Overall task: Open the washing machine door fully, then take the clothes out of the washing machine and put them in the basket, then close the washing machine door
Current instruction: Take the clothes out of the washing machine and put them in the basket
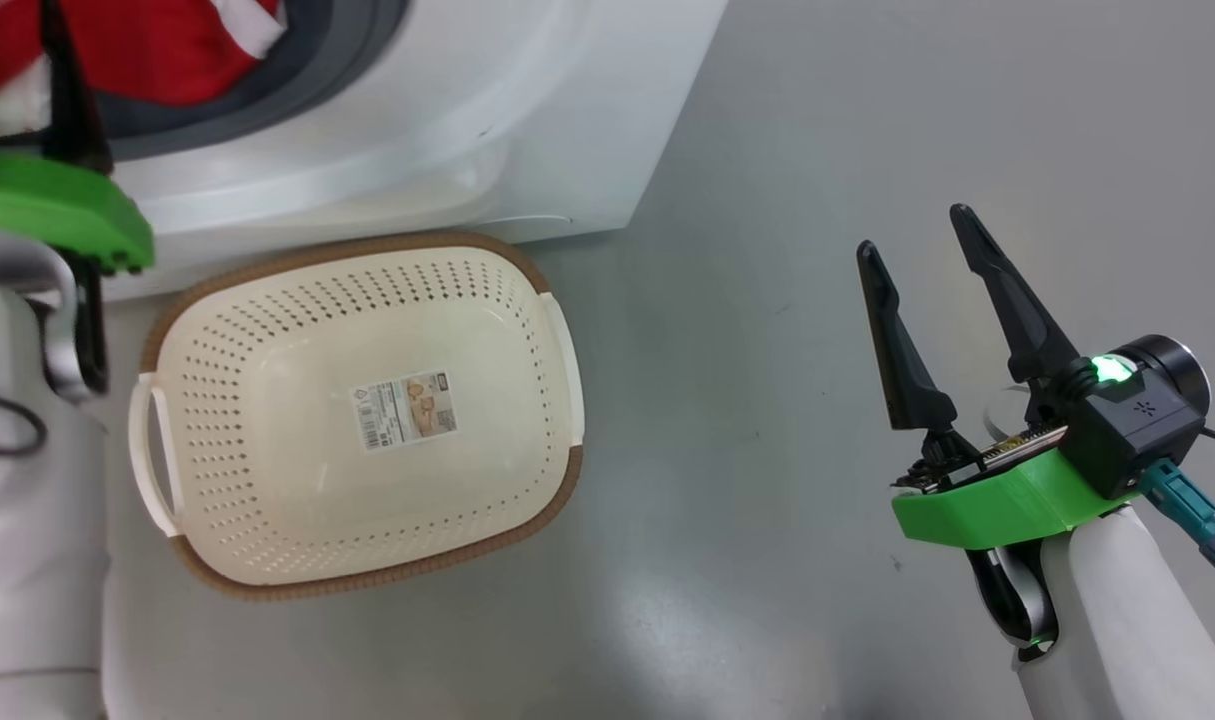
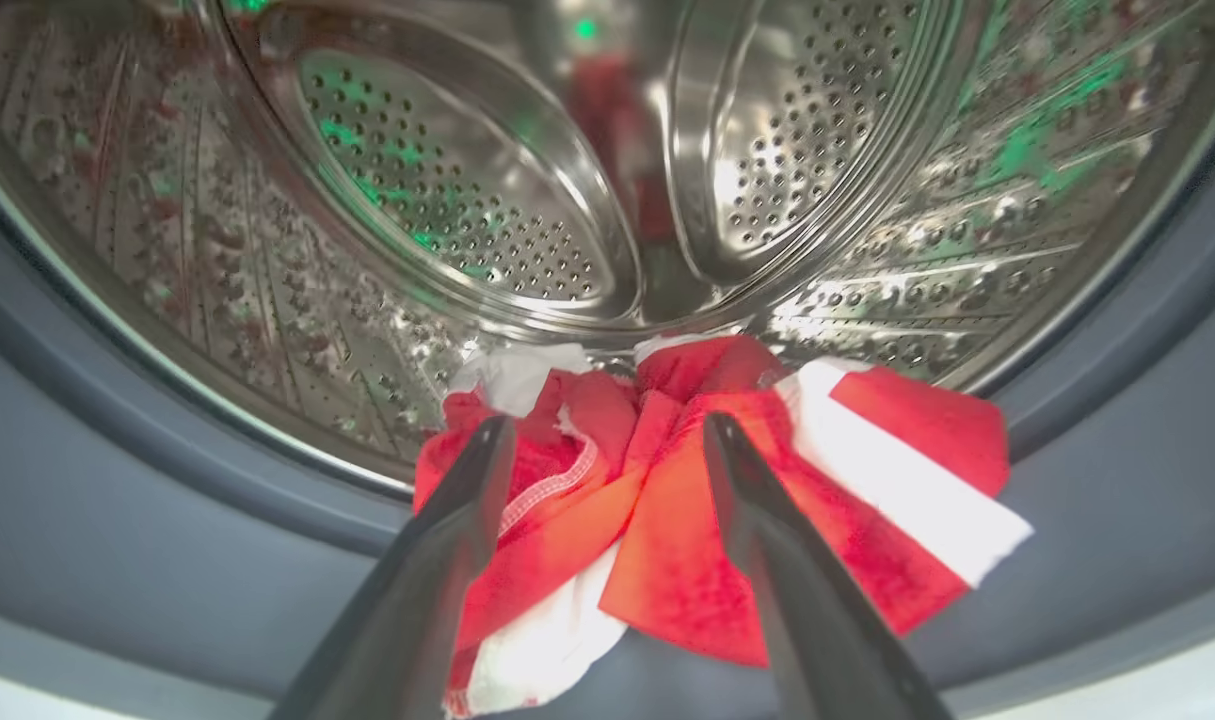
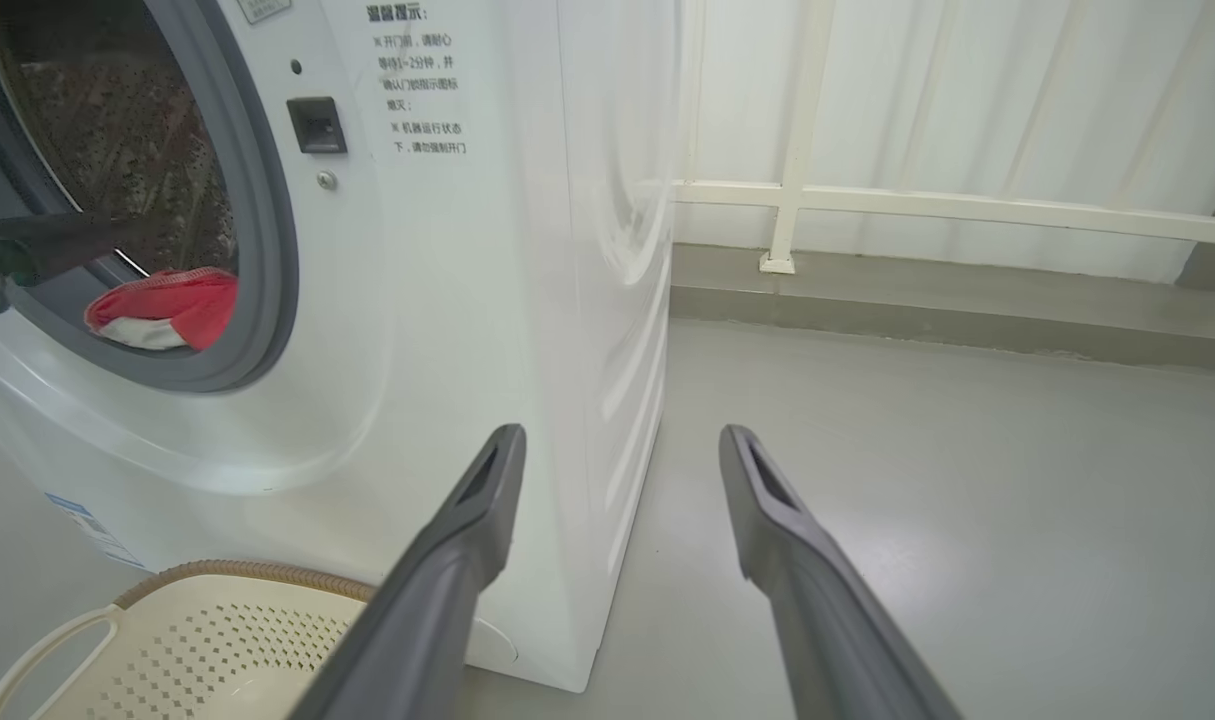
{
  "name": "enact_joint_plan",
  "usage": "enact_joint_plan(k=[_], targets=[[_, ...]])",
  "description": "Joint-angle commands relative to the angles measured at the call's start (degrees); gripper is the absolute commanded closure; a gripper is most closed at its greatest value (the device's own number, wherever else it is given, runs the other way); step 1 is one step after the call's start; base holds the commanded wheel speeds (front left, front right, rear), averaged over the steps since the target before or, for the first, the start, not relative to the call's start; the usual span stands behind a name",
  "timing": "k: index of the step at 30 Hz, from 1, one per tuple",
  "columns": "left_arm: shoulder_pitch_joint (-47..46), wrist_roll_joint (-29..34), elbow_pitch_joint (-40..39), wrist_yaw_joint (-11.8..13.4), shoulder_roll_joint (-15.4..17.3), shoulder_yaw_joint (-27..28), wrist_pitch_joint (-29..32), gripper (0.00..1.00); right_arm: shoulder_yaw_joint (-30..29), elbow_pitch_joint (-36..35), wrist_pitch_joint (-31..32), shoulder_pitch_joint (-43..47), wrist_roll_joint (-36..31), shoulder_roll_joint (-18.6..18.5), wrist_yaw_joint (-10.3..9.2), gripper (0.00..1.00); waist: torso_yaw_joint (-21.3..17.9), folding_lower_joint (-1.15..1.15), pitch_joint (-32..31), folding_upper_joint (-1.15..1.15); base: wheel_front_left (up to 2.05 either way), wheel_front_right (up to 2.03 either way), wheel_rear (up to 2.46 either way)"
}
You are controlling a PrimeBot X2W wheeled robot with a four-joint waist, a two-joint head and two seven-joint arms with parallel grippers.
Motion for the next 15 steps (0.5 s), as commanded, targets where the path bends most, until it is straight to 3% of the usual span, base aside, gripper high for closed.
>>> enact_joint_plan(k=[1, 11, 15], targets=[[-2.3, 0.8, 0.7, 0.9, 3.5, 0.8, 1.5, 0.00, 1.5, -1.5, -0.4, -0.6, 0.5, 0.1, 0.02, 0.00, -0.8, 0.00, 1.1, 0.00, 0.00, 0.00, 0.00], [-10.6, 5.9, 11.4, 5.5, 8.0, -2.8, 10.7, 0.00, 3.2, -1.0, -0.4, -1.8, 1.5, 0.1, 0.02, 0.00, -2.1, 0.00, 2.4, 0.00, 0.00, 0.00, 0.00], [-11.8, 7.3, 13.9, 6.2, 9.1, -4.2, 14.0, 0.00, 3.8, -0.7, -0.4, -2.0, 1.9, 0.1, 0.02, 0.00, -2.7, 0.00, 2.4, 0.00, 0.00, 0.00, 0.00]])
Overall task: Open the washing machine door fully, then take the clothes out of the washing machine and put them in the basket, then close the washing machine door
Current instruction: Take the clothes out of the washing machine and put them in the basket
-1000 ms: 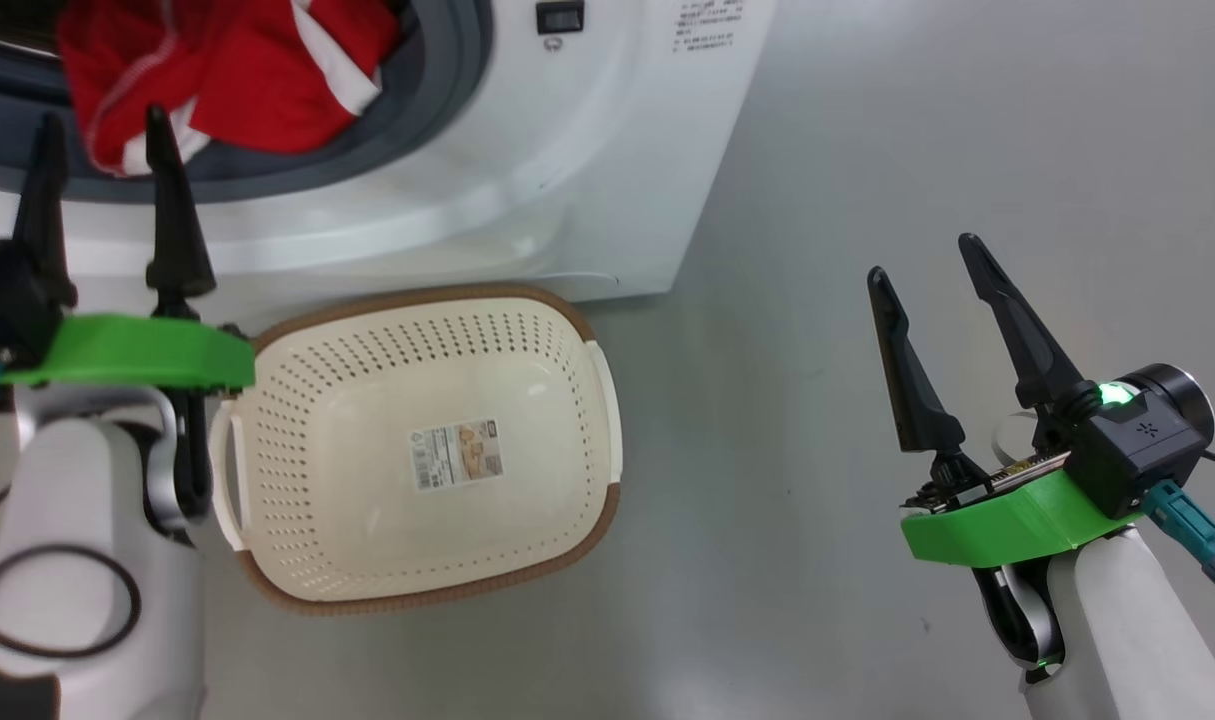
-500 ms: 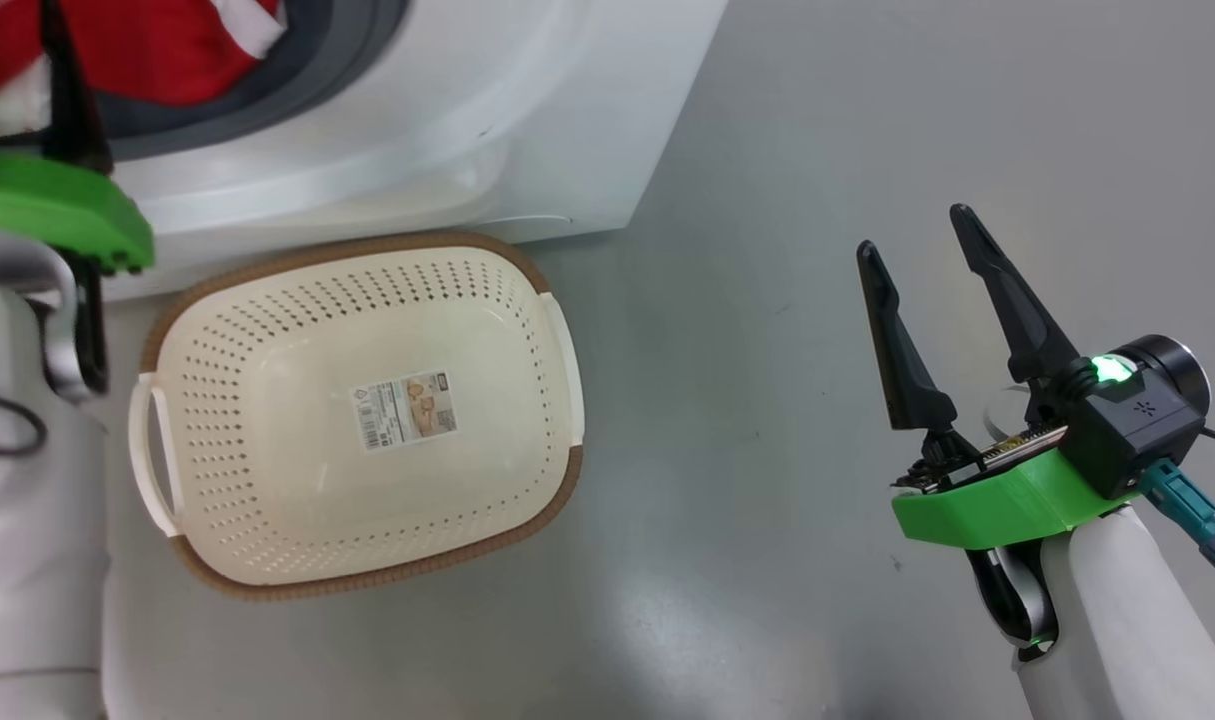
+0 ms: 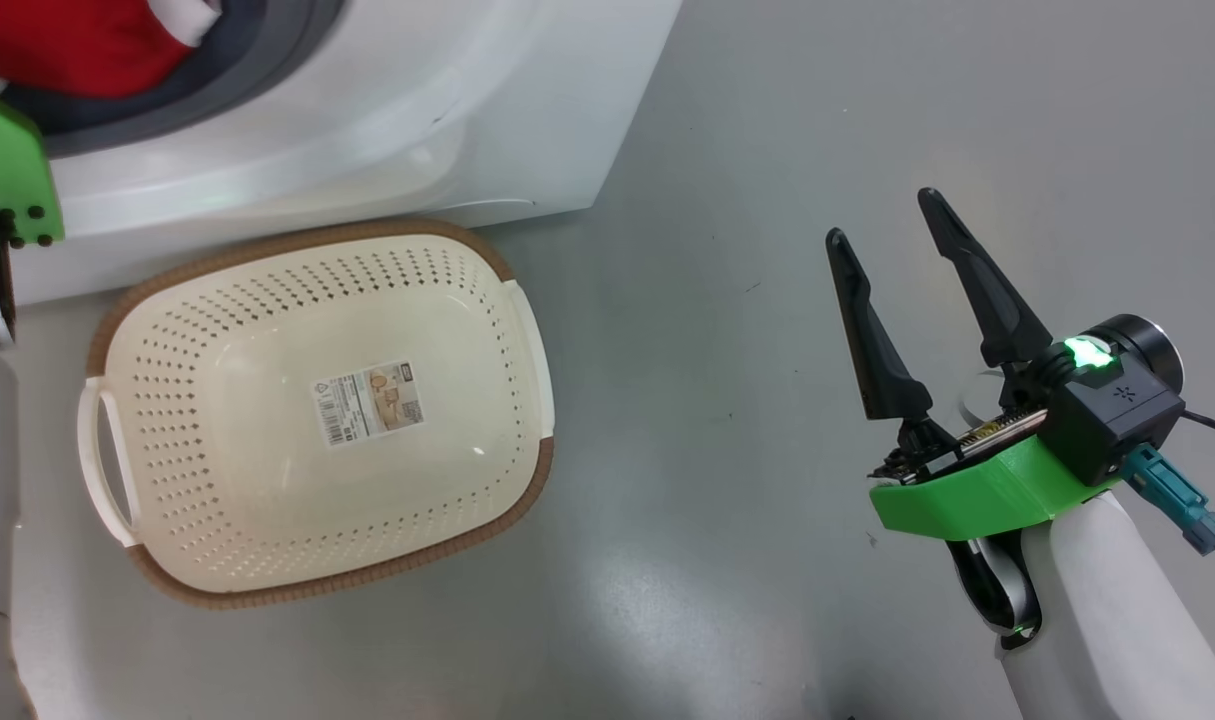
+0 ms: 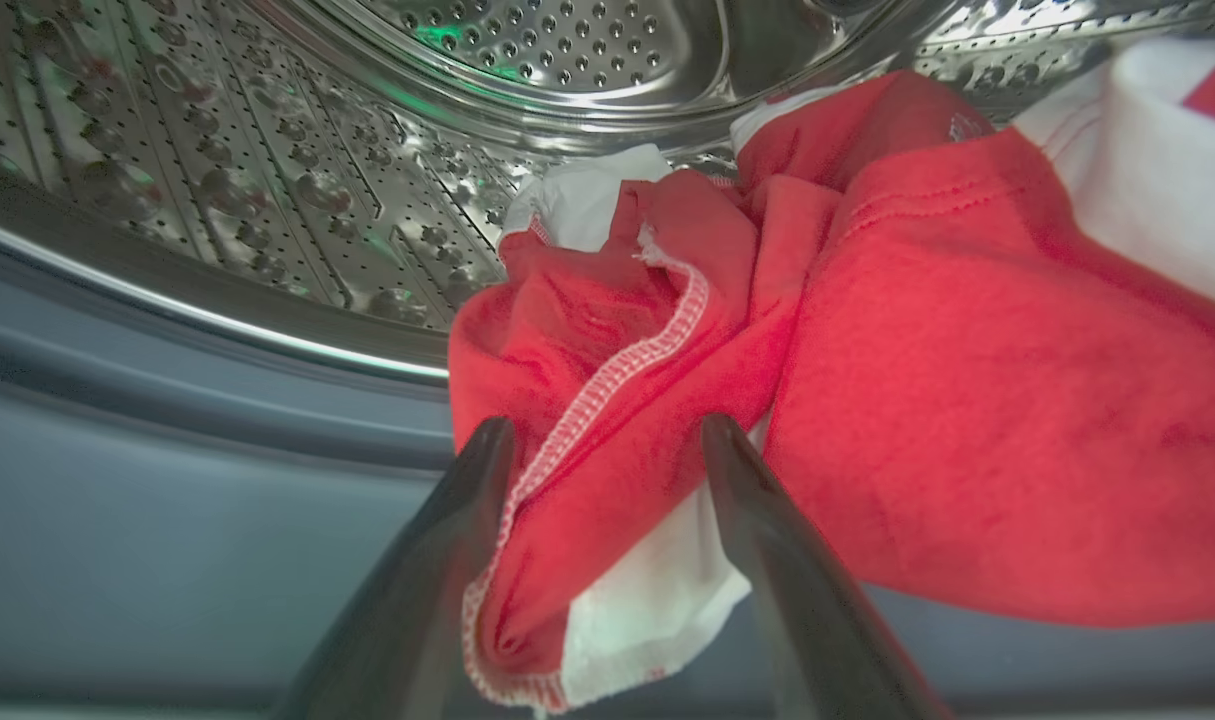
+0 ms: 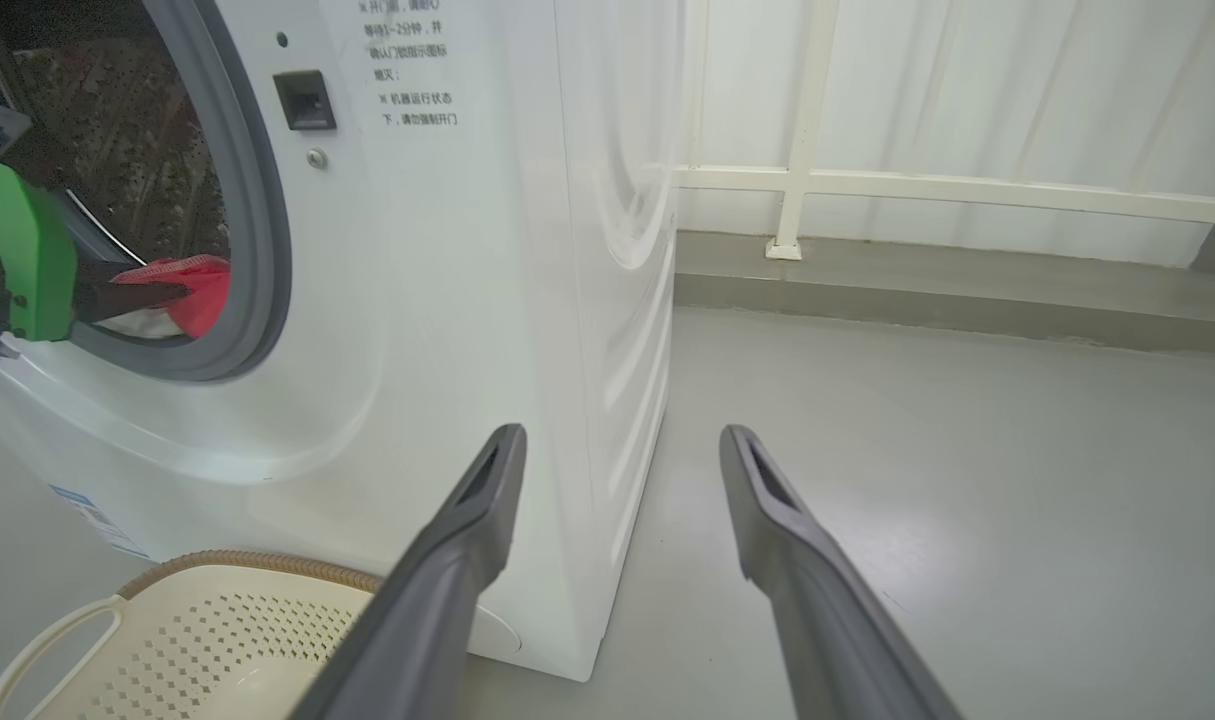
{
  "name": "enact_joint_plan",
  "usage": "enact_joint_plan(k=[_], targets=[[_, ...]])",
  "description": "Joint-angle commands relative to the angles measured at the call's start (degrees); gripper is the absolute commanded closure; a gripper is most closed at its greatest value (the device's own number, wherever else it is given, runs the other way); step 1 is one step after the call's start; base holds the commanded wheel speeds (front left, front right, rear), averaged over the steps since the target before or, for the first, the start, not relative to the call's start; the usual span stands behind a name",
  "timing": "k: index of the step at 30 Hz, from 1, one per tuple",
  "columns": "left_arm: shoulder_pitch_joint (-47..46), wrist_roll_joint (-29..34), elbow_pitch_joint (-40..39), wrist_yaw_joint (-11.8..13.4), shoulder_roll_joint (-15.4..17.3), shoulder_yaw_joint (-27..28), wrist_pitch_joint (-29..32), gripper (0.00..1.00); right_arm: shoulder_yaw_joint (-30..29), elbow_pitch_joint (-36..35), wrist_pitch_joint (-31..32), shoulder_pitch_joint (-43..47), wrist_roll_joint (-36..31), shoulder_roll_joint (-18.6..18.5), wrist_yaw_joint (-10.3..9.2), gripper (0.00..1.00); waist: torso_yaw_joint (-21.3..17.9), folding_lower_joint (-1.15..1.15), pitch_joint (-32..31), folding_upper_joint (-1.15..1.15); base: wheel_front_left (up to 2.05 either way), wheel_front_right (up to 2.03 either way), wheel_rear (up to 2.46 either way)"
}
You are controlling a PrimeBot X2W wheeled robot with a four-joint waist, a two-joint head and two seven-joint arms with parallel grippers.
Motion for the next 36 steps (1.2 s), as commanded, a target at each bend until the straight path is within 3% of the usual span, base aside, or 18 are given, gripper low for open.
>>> enact_joint_plan(k=[1, 14, 15, 16, 17, 29, 36], targets=[[-1.3, 0.9, -0.5, 0.6, 3.4, 0.3, 0.8, 0.00, 1.3, -1.0, -0.4, 0.3, 0.7, 0.1, 0.02, 0.00, -0.3, 0.00, 0.1, 0.00, 0.00, 0.00, 0.00], [-1.7, 1.7, 3.3, 2.1, 5.7, -1.5, 4.5, 0.00, 2.6, -0.3, -0.4, 0.0, 2.0, 0.1, 0.02, 0.00, -2.0, 0.00, 0.4, 0.00, 0.00, 0.00, 0.00], [-1.7, 1.7, 3.4, 2.2, 5.9, -1.6, 4.5, 0.15, 2.7, -0.3, -0.4, 0.0, 2.0, 0.1, 0.02, 0.00, -2.1, 0.00, 0.5, 0.00, 0.00, 0.00, 0.00], [-1.7, 1.7, 3.4, 2.2, 6.0, -1.7, 4.4, 0.68, 2.8, -0.2, -0.4, 0.0, 2.1, 0.1, 0.02, 0.00, -2.2, 0.00, 0.5, 0.00, 0.00, 0.00, 0.00], [-1.7, 1.7, 3.5, 2.2, 6.1, -1.8, 4.4, 1.00, 2.8, -0.2, -0.4, 0.0, 2.2, 0.1, 0.02, 0.00, -2.2, 0.00, 0.5, 0.00, 0.00, 0.00, 0.00], [-0.7, -0.8, -0.4, 2.8, 5.7, -1.2, -3.5, 1.00, 2.4, 0.0, -0.4, -0.1, 2.7, 0.1, 0.02, 0.00, -1.7, 0.00, 0.3, 0.00, 0.00, 0.00, 0.00], [1.6, -6.3, -4.7, 0.2, 3.3, 1.7, -11.7, 1.00, 1.7, 0.0, -0.4, 0.4, 2.3, 0.1, 0.02, 0.00, -0.2, 0.00, -0.1, 0.00, 0.00, 0.00, 0.00]])
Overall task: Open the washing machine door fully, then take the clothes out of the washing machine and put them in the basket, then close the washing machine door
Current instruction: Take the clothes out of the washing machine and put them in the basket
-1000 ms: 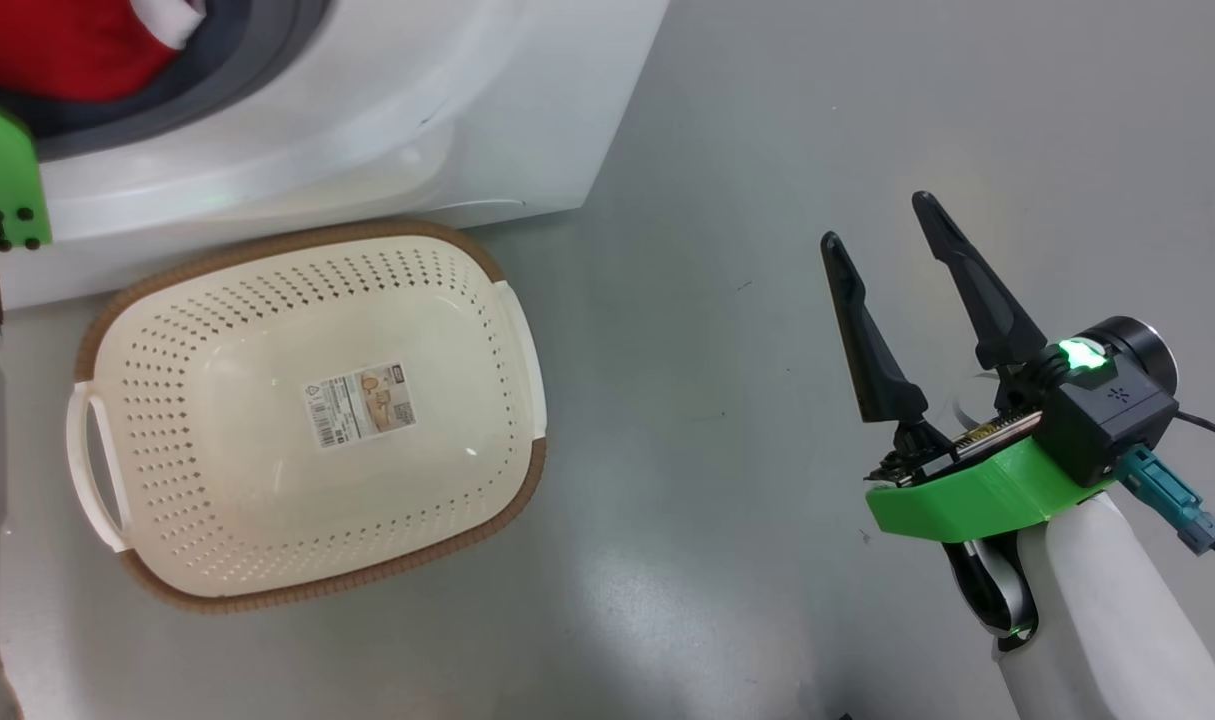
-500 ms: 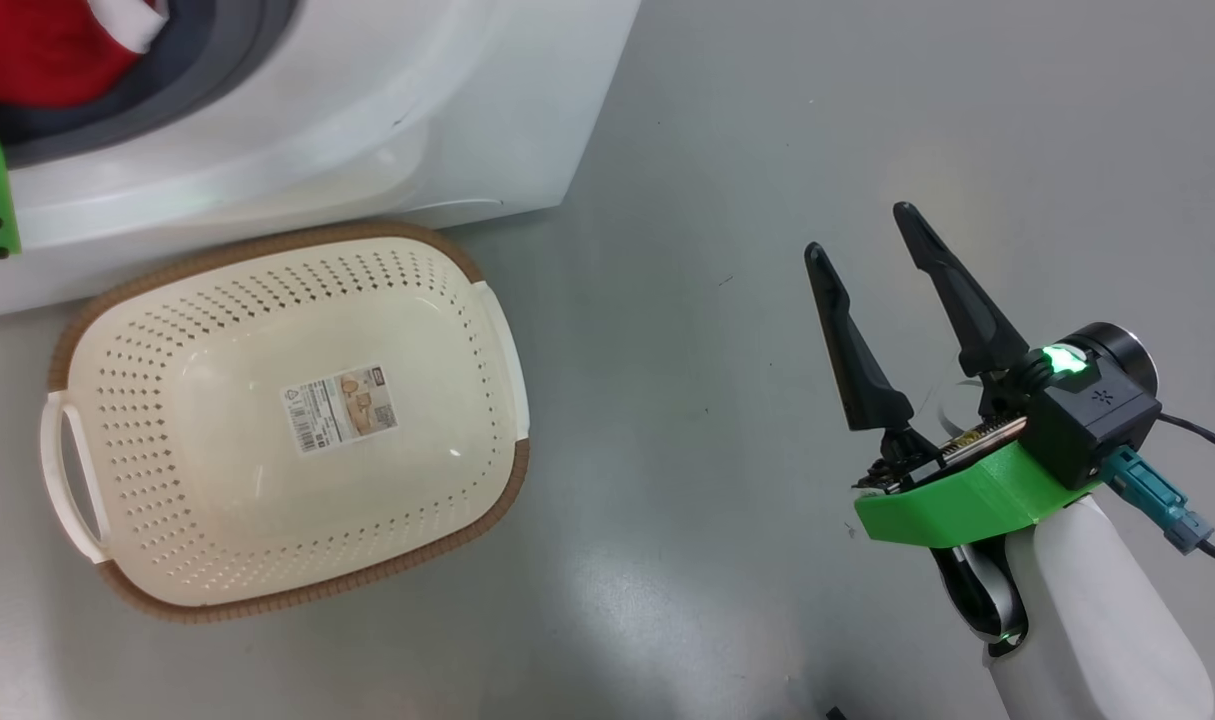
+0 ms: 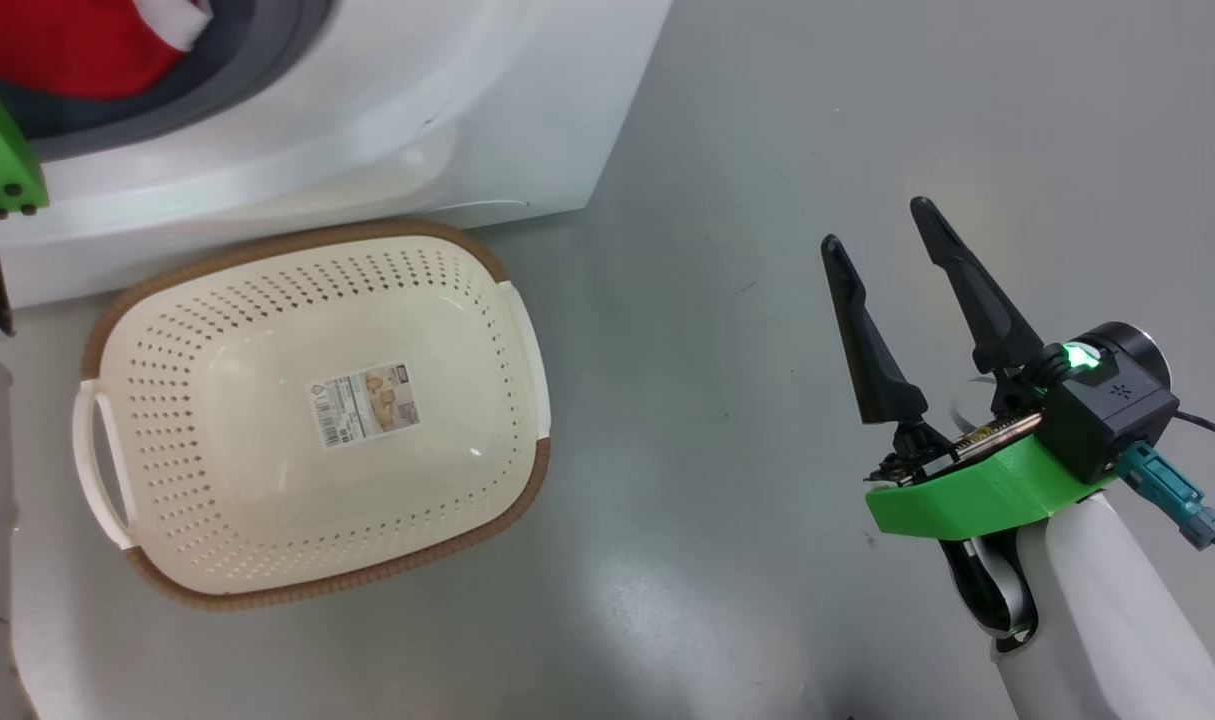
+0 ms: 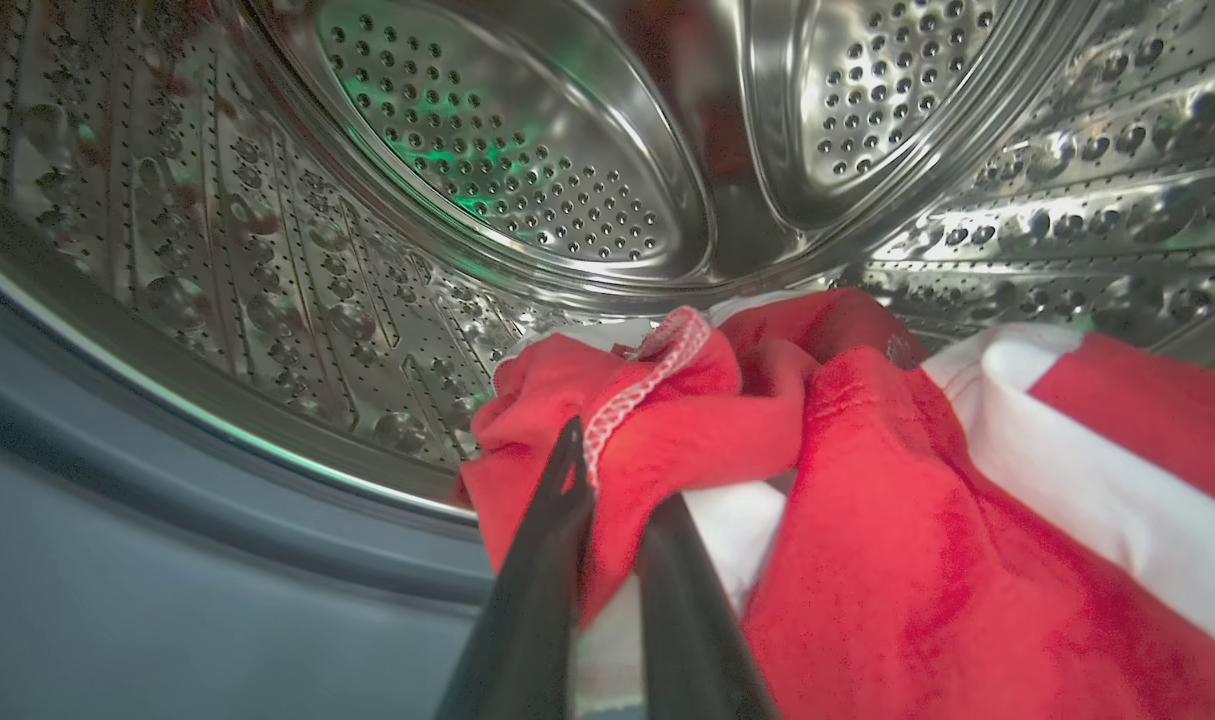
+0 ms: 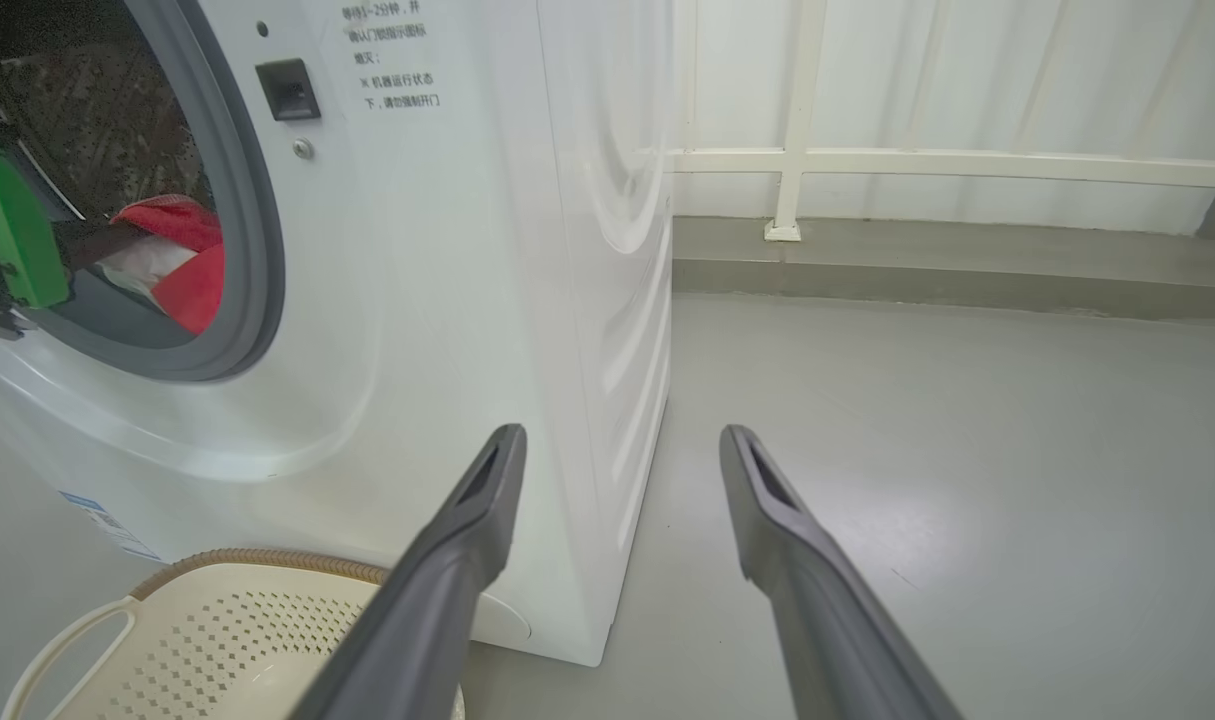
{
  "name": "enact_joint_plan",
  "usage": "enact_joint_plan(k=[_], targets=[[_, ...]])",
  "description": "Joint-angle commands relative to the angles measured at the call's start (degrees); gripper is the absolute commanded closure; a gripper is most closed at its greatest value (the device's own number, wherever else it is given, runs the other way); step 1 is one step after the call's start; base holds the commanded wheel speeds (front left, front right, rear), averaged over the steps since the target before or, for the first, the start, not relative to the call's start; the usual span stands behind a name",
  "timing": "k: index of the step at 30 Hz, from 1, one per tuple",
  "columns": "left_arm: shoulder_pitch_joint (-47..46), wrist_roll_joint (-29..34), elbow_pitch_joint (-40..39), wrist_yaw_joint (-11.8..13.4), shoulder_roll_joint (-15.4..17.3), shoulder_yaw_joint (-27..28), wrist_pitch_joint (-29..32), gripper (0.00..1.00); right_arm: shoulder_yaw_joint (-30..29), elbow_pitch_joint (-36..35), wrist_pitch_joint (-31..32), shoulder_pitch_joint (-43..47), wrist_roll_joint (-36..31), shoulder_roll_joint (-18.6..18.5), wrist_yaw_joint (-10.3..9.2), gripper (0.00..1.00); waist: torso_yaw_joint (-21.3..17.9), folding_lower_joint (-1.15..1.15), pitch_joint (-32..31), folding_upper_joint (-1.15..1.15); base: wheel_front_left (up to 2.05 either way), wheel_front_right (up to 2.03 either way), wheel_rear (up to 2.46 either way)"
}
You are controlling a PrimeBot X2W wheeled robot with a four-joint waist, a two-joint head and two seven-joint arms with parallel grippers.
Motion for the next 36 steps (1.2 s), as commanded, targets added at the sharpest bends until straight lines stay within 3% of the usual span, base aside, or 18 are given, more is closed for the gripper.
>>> enact_joint_plan(k=[1, 7, 28, 36], targets=[[1.1, -0.7, -2.3, -0.4, 2.5, 1.5, -1.5, 1.00, 0.9, -1.2, -0.4, 0.4, -0.1, 0.1, 0.02, 0.00, 0.6, 0.00, -0.2, 0.00, 0.00, 0.00, 0.00], [2.9, -3.9, -6.0, -2.8, 1.0, 2.7, -4.6, 1.00, 0.5, -0.9, -0.4, 0.5, -1.0, 0.1, 0.02, 0.00, 1.8, 0.00, -0.6, 0.00, 0.00, 0.00, 0.00], [18.7, -3.6, -29.4, -2.6, -3.5, 4.1, -5.4, 1.00, -0.5, -0.2, -0.4, 2.3, -3.0, 0.1, 0.02, 0.00, 5.3, 0.00, -5.9, 0.00, 0.00, 0.00, 0.00], [24.4, -3.2, -34.4, -2.7, -4.9, 4.2, -5.5, 1.00, -0.1, 0.5, -0.4, 3.4, -2.8, 0.1, 0.02, 0.00, 5.9, 0.00, -9.2, 0.00, 0.00, 0.00, 0.00]])
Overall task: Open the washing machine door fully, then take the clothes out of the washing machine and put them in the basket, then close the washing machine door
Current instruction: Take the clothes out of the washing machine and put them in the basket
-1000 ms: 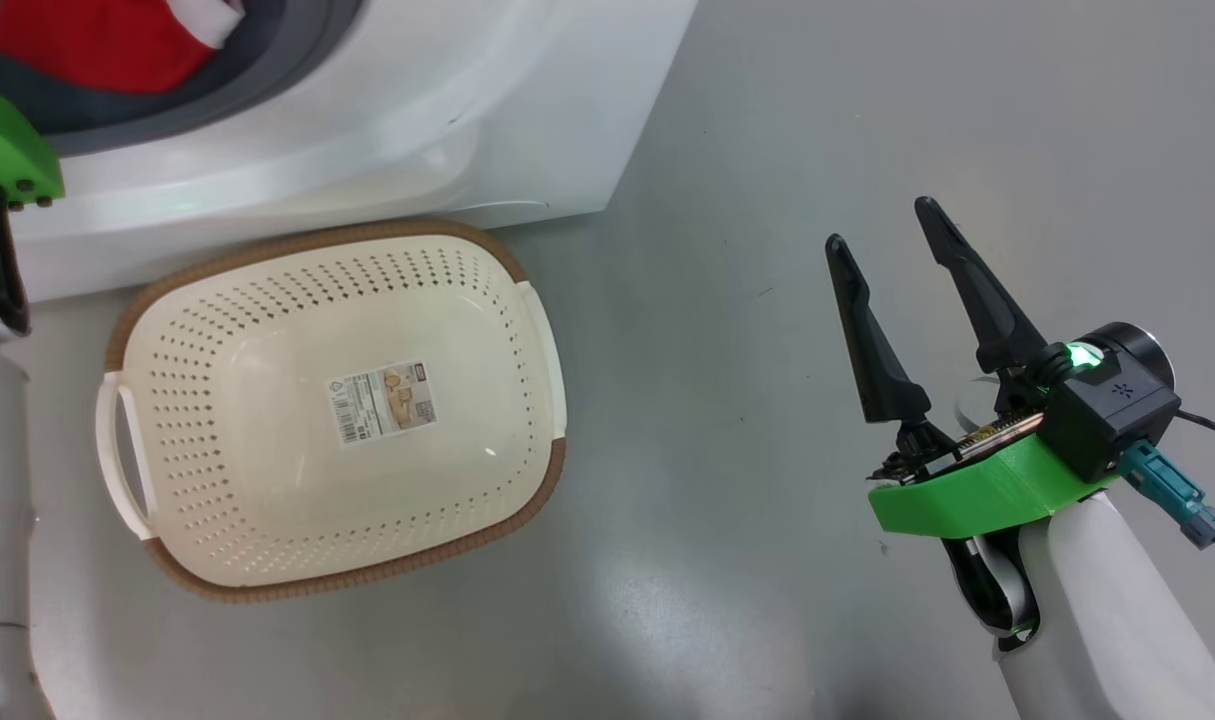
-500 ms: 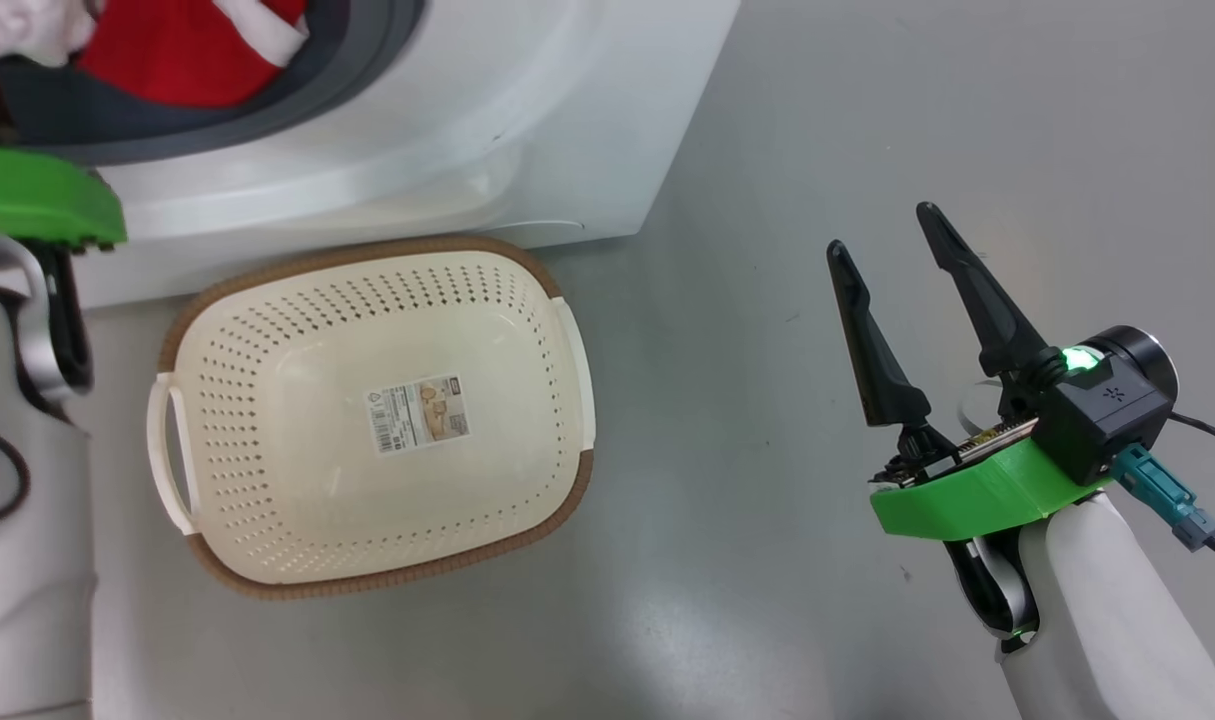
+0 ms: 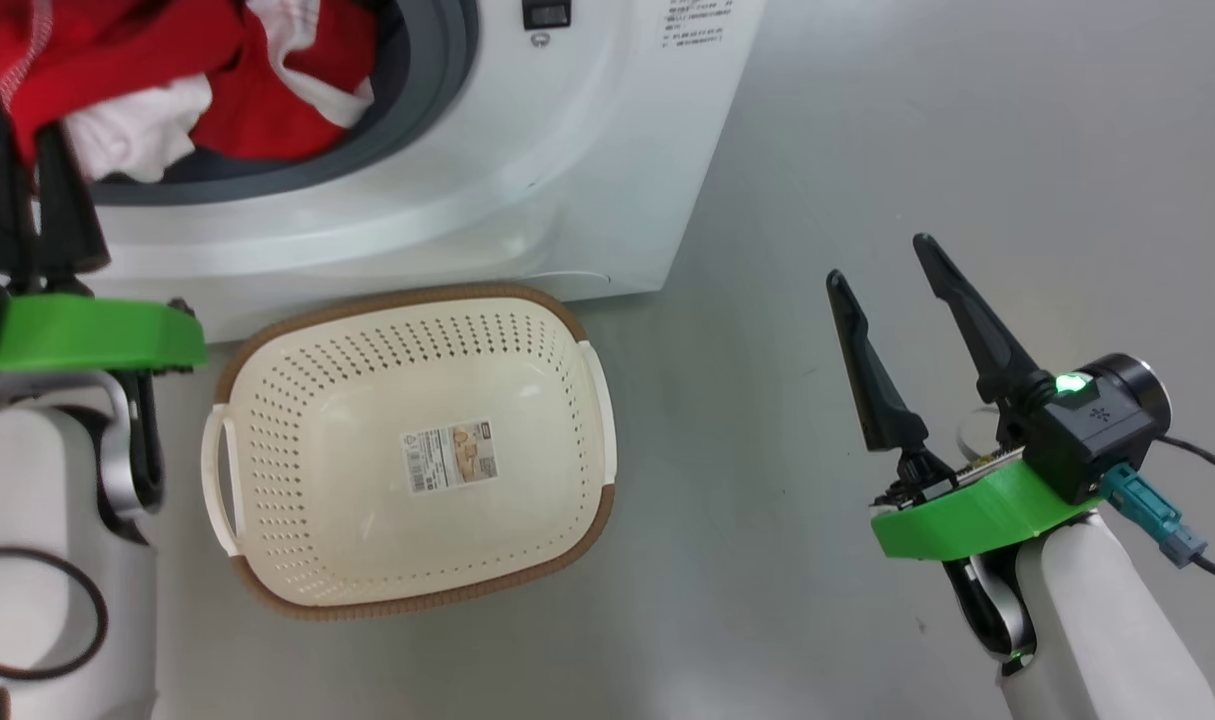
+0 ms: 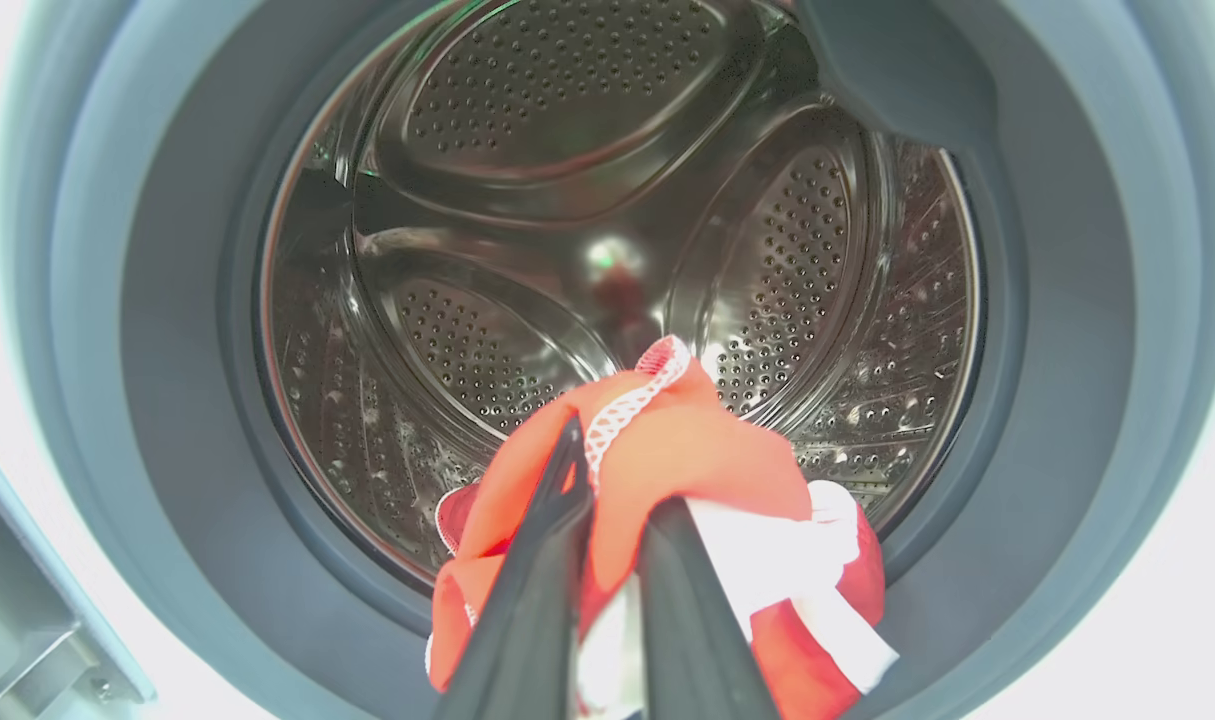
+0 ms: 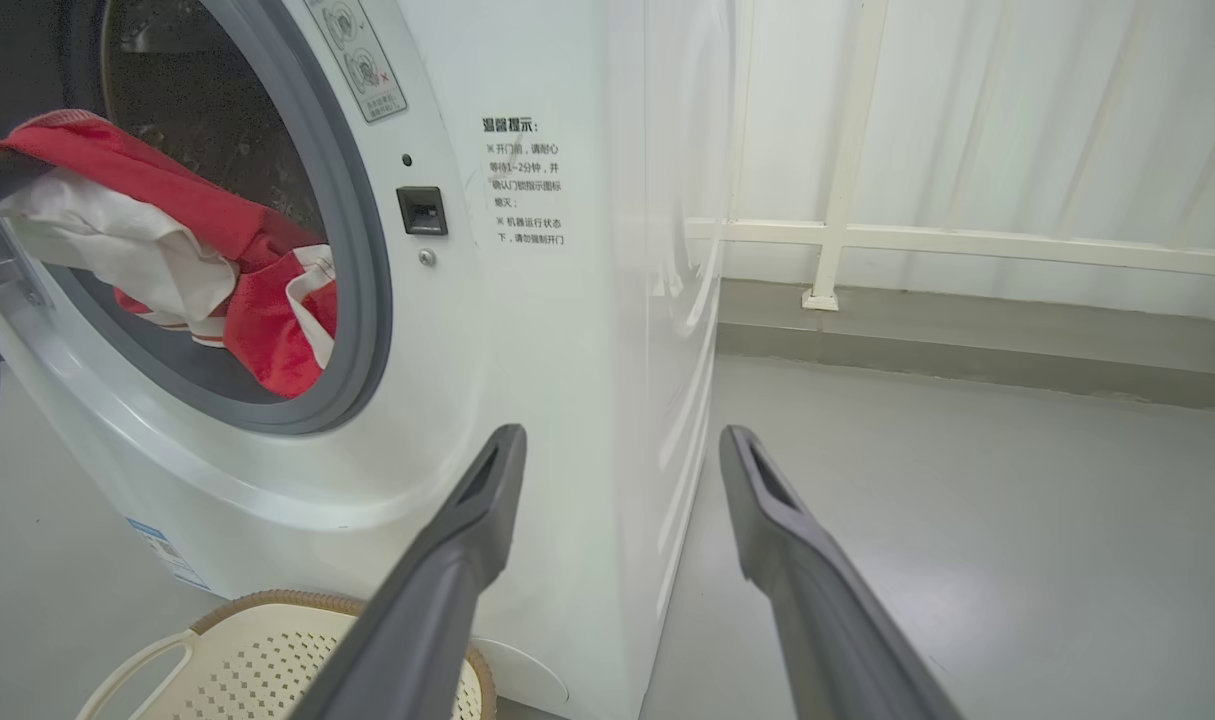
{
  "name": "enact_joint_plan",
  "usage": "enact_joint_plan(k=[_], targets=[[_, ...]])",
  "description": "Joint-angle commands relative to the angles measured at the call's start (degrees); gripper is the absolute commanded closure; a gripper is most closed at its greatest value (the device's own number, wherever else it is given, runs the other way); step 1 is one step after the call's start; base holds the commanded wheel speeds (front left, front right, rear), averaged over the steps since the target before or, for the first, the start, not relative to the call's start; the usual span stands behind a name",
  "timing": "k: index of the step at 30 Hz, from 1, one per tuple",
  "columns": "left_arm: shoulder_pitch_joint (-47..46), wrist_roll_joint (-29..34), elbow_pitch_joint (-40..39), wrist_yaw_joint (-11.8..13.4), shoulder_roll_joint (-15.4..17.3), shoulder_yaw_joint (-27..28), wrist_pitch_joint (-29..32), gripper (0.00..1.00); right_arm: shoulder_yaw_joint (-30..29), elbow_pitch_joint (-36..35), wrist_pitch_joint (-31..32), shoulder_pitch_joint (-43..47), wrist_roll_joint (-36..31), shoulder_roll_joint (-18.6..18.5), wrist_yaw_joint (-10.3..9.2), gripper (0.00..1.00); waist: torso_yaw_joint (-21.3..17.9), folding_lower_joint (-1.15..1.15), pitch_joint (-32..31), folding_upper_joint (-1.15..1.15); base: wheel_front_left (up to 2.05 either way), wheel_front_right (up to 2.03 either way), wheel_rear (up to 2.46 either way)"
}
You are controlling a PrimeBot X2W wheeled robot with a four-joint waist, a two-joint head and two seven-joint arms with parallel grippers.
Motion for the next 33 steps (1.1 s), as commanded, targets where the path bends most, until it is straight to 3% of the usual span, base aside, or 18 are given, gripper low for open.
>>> enact_joint_plan(k=[1, 17, 33], targets=[[1.1, 0.6, -2.1, -0.3, 1.8, 1.6, -0.5, 1.00, 1.1, -1.1, -0.4, 1.6, -0.1, 0.2, 0.02, 0.00, 0.3, 0.00, -1.4, 0.00, 0.00, 0.00, 0.00], [13.5, 0.9, -11.4, 0.0, -0.7, 0.8, -0.5, 1.00, 1.2, 0.2, -0.4, 5.1, 0.3, 0.2, 0.02, 0.00, 0.8, 0.00, -8.7, 0.00, 0.00, 0.00, 0.00], [22.0, 0.3, -23.6, 1.0, -3.0, -2.0, 2.4, 1.00, 1.0, 0.7, -0.4, 5.9, 1.1, 0.2, 0.02, 0.00, 1.0, 0.00, -10.2, 0.00, 0.00, 0.00, 0.00]])
